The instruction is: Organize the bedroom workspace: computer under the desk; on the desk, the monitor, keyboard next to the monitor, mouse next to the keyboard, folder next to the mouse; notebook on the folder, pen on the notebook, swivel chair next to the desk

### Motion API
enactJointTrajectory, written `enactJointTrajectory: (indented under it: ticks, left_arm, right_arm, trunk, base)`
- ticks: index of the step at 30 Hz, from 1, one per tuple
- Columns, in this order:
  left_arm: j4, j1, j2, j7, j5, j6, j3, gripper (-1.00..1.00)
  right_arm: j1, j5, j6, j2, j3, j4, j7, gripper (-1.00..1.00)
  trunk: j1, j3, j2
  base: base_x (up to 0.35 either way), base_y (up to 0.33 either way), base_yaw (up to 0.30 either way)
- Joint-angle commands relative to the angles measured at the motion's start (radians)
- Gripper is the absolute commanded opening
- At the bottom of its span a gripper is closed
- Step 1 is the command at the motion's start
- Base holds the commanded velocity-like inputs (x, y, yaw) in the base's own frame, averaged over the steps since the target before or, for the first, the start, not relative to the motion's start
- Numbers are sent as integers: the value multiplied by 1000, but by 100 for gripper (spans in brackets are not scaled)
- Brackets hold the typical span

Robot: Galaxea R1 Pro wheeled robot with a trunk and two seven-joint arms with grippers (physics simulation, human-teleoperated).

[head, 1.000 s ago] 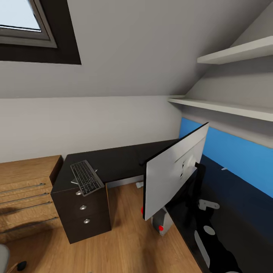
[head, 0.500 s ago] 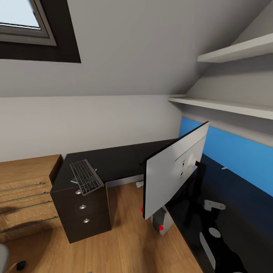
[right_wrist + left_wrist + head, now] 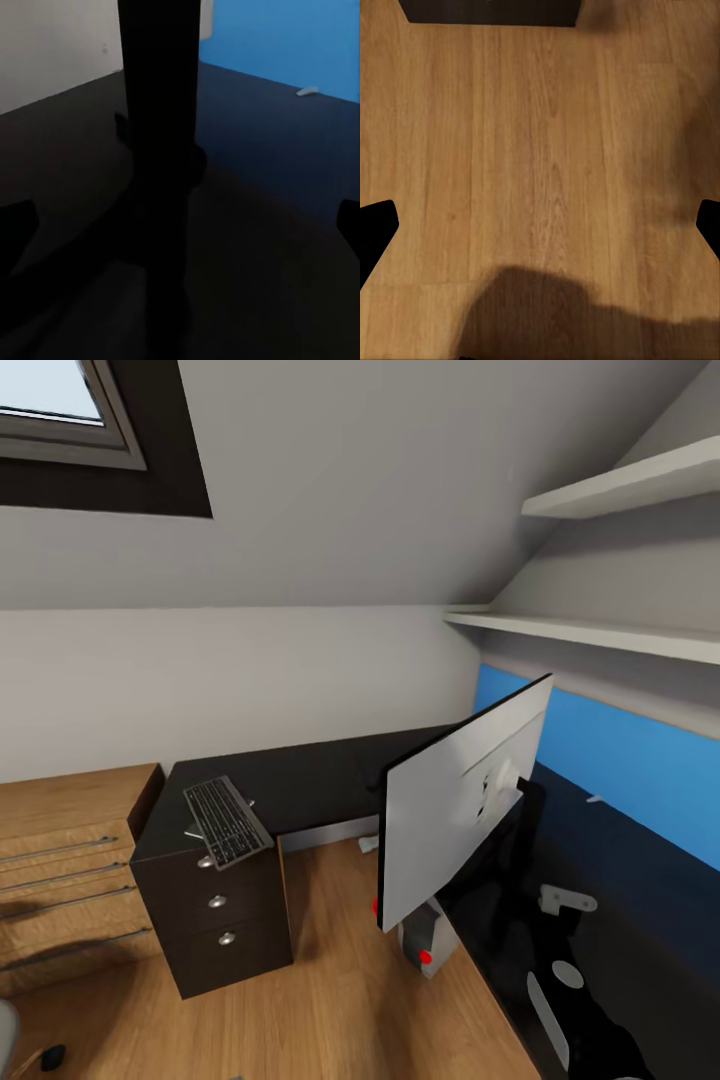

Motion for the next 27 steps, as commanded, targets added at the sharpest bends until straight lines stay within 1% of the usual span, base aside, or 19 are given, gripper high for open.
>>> enactJointTrajectory:
  ticks: [1, 4, 8, 10, 13, 14, 18, 22, 27]
  left_arm:
    - [0, -1, -1, 0, 4, -7, 2, 100]
    - [0, -1, -2, 0, 4, -29, 3, 100]
    - [0, -1, -2, 0, 4, -45, 2, 100]
    - [0, -1, -2, 0, 3, -49, 1, 100]
    - [0, -1, -2, 0, 3, -52, 1, 100]
    - [0, -1, -2, 0, 3, -53, 1, 100]
    - [0, -1, -2, 0, 3, -54, 0, 100]
    - [0, -1, -2, 0, 3, -54, 0, 100]
    - [0, -1, -3, 0, 3, -56, 1, 100]
  right_arm:
    - [-1, -1, -4, 0, 1, 1, -3, 100]
    - [-3, -1, -5, 0, 1, 4, -3, 100]
    - [-18, -2, -4, -4, 1, 38, -3, 100]
    - [-42, -2, -2, -11, 1, 61, -3, 100]
    - [-96, -2, 0, -26, 1, 109, -3, 100]
    - [-133, -2, 1, -34, 1, 153, -2, 100]
    - [-193, -4, 1, -48, 1, 250, -2, 100]
    - [-229, -4, -1, -55, 1, 312, -1, 100]
    - [-246, -6, -2, -61, 1, 341, -1, 100]
  trunk:
    - [4, -4, -8]
    - [15, -14, -29]
    - [31, -26, -57]
    - [38, -33, -71]
    - [50, -42, -92]
    - [54, -45, -99]
    - [69, -58, -127]
    - [84, -70, -155]
    - [104, -86, -190]
  base:
    - [0, 0, 0]
    - [0, 0, 0]
    - [0, 0, 0]
    - [0, 0, 0]
    - [0, 0, 0]
    - [0, 0, 0]
    - [0, 0, 0]
    - [0, 0, 0]
    - [0, 0, 0]
